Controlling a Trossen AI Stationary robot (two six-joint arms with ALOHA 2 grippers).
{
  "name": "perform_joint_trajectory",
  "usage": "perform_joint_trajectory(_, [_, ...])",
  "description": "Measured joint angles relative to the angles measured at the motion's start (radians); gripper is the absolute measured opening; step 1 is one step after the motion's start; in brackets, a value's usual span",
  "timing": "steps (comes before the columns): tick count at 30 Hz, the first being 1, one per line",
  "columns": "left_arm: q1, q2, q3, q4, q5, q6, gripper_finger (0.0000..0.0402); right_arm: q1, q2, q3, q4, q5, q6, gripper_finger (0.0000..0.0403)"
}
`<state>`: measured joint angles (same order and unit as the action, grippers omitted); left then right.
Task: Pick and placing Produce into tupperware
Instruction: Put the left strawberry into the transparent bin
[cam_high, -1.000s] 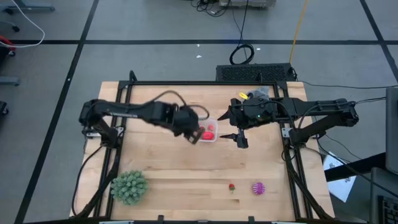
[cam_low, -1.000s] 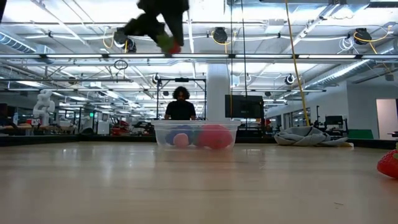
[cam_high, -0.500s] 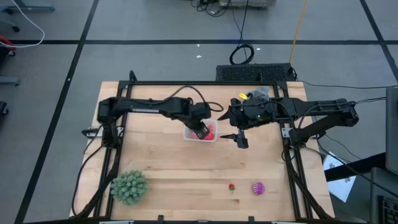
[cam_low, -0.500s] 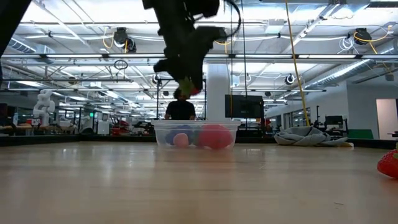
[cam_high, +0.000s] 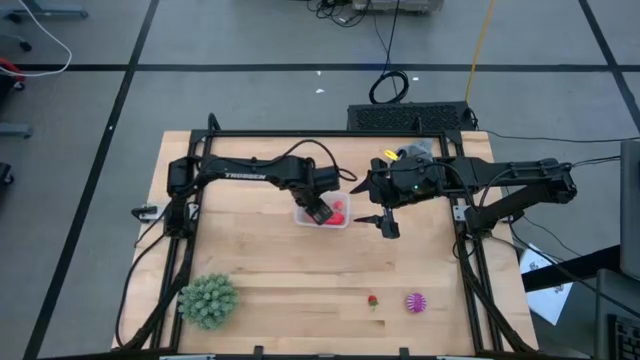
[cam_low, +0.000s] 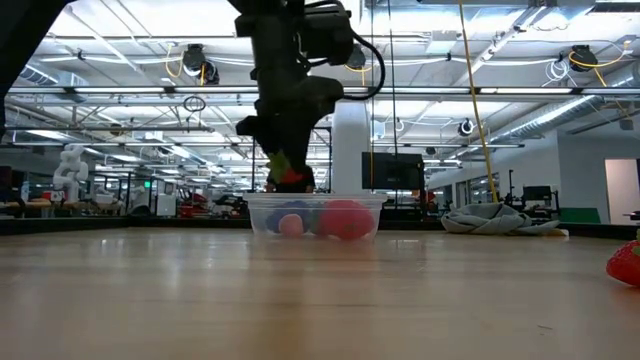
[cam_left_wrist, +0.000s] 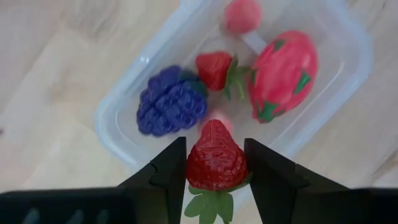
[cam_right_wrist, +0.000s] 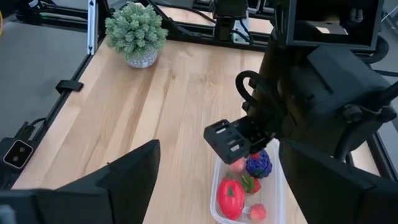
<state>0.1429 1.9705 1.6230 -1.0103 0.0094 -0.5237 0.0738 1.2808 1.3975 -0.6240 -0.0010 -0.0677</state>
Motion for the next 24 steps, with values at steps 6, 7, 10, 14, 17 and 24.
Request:
perform_joint_trajectory(6, [-0.002, 0.0, 0.0, -0.038, 0.013, -0.027, 0.0145, 0.0, 0.0, 0.0, -0.015, 0.0, 0.0, 0.032])
perform_joint_trajectory(7, [-0.003, 0.0, 0.0, -0.038, 0.013, -0.029, 0.0145, 0.0, 0.0, 0.0, -0.017, 0.0, 0.0, 0.032])
perform_joint_trajectory(10, [-0.01, 0.0, 0.0, -0.036, 0.012, -0.034, 0.0145, 0.0, 0.0, -0.008, -0.015, 0.0, 0.0, 0.032])
perform_joint_trajectory(14, [-0.015, 0.0, 0.0, -0.035, 0.012, -0.035, 0.0145, 0.0, 0.0, -0.036, -0.016, 0.0, 0.0, 0.032])
perform_joint_trajectory(17, [-0.011, 0.0, 0.0, -0.035, 0.011, -0.038, 0.0145, 0.0, 0.0, -0.062, -0.013, 0.0, 0.0, 0.032])
perform_joint_trajectory(24, [-0.011, 0.006, 0.0, -0.033, 0.008, -0.055, 0.0145, 0.0, 0.0, -0.095, 0.022, 0.0, 0.0, 0.032])
